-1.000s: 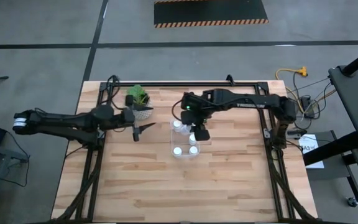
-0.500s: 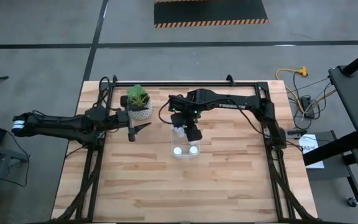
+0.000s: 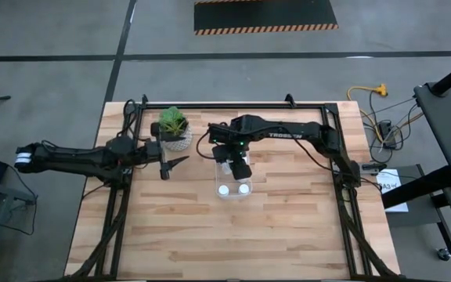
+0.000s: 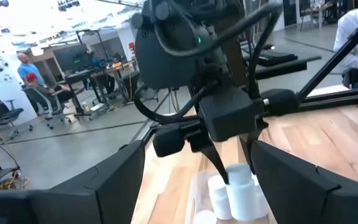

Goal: Pick and place pill bottles into a basket
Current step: Adjust the white pill bottle

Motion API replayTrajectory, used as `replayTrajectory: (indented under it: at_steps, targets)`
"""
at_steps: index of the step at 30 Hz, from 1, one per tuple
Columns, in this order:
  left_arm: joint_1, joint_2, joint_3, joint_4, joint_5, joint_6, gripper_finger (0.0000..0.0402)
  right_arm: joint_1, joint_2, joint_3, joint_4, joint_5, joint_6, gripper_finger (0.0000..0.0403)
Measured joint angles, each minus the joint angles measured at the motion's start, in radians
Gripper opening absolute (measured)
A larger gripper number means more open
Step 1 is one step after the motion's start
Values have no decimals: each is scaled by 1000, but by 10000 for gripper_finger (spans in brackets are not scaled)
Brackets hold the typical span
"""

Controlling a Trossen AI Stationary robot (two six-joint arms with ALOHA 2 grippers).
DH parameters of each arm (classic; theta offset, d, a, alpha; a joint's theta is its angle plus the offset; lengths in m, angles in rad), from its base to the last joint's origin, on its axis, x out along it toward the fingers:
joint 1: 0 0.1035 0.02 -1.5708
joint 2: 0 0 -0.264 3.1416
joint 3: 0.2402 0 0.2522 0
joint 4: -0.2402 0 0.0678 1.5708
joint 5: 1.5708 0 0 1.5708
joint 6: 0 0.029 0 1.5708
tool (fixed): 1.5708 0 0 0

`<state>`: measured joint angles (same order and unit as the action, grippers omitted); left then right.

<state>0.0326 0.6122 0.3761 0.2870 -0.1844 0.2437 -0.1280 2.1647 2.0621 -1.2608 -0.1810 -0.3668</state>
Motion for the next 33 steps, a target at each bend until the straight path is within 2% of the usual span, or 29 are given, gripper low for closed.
replayTrajectory:
  at_steps: [8,18,33]
  targets:
    - [0,-66,-144,166,1,-26,276,4,0,-3,21,1,-6,142]
    - [0,-158,-267,230,-6,-89,276,6,0,-17,30,1,-2,142]
    - [0,-232,-301,229,-6,-107,276,20,0,-88,133,-2,11,142]
